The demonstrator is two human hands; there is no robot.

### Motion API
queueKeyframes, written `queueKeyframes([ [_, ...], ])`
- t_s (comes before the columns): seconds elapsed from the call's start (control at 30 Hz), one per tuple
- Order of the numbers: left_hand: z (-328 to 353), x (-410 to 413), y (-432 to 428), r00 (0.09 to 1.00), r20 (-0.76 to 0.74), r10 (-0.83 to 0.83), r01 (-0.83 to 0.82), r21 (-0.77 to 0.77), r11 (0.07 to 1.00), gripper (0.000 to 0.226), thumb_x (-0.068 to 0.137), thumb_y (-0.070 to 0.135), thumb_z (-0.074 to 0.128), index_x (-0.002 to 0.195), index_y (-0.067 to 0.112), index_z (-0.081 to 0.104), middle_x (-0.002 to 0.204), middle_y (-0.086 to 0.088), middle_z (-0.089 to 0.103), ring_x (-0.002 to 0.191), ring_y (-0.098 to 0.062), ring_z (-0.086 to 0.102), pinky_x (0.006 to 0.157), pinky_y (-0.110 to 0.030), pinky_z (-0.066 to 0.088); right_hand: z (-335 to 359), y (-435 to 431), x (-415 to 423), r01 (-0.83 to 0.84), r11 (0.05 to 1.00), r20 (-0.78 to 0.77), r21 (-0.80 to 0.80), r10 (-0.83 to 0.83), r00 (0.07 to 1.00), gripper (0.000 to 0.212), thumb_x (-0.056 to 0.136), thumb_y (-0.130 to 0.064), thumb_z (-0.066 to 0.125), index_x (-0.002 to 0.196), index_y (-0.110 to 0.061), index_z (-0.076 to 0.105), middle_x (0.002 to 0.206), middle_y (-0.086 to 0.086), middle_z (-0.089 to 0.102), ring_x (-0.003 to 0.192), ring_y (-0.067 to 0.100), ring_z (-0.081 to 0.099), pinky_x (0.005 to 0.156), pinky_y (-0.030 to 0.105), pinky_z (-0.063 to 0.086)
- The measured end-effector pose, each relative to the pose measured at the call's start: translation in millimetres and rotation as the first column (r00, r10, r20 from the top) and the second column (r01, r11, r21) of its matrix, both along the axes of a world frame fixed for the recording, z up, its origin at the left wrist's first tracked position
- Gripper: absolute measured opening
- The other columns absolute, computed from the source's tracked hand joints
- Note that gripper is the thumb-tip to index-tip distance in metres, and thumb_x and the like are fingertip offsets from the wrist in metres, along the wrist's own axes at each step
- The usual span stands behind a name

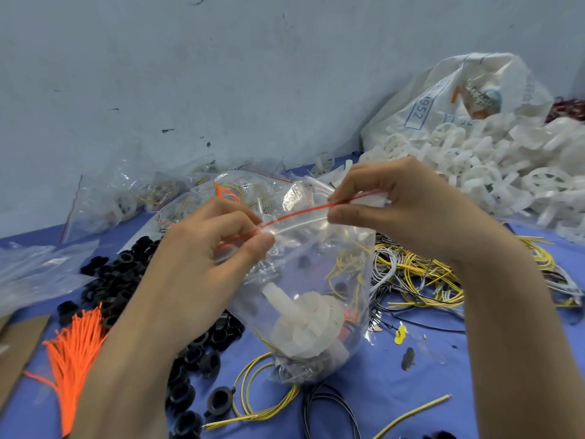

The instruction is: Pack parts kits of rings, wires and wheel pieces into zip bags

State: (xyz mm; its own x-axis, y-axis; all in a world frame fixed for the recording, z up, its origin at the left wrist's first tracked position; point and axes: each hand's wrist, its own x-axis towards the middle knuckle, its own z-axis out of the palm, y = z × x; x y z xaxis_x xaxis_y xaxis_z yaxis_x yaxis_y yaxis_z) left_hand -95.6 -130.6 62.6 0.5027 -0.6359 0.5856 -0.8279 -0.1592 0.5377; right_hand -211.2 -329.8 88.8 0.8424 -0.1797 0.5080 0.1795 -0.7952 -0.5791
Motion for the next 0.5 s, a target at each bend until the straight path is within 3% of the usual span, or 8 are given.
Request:
queueKeyframes([
  [0.1,1.1,-5.4,-4.0,0.999,0.033,-0.024,0.024,-0.022,0.999,0.013,0.082,0.033,0.059,0.076,0.025,0.068,0.093,0.014,0.062,0.09,-0.004,0.061,0.081,-0.022,0.047,1.3,9.2,0.9,-0.05,0.998,-0.035,-0.034,0.049,0.998,0.003,0.077,-0.023,0.075,0.075,-0.023,0.073,0.079,-0.013,0.068,0.077,-0.003,0.062,0.074,0.008,0.039],
  [0.2,2.4,-10.3,-6.7,0.997,0.072,-0.033,0.036,-0.043,0.998,0.007,0.081,0.029,0.062,0.077,0.027,0.068,0.09,0.01,0.062,0.087,-0.008,0.06,0.078,-0.025,0.047,3.0,14.7,1.7,-0.065,0.996,-0.02,-0.059,0.064,0.998,0.009,0.08,-0.018,0.073,0.074,-0.025,0.071,0.08,-0.012,0.067,0.079,0.001,0.062,0.077,0.014,0.041],
  [0.3,3.2,-12.3,-7.9,0.991,0.132,-0.025,0.034,-0.067,0.997,0.007,0.08,0.021,0.065,0.075,0.018,0.068,0.09,0.01,0.062,0.086,-0.009,0.06,0.076,-0.019,0.044,4.1,16.5,0.5,-0.078,0.996,0.008,-0.049,0.079,0.997,0.008,0.08,-0.014,0.072,0.074,-0.02,0.071,0.081,-0.009,0.067,0.082,0.007,0.062,0.081,0.021,0.043],
  [0.5,3.6,-14.4,-11.0,0.99,0.119,-0.07,0.077,-0.053,0.996,0.007,0.08,0.018,0.066,0.074,0.014,0.067,0.092,0.012,0.061,0.087,-0.007,0.059,0.074,-0.007,0.04,4.4,20.1,2.6,-0.136,0.99,0.003,-0.048,0.136,0.991,0.002,0.08,-0.017,0.073,0.078,-0.017,0.072,0.083,-0.009,0.068,0.083,0.004,0.062,0.081,0.018,0.044],
])
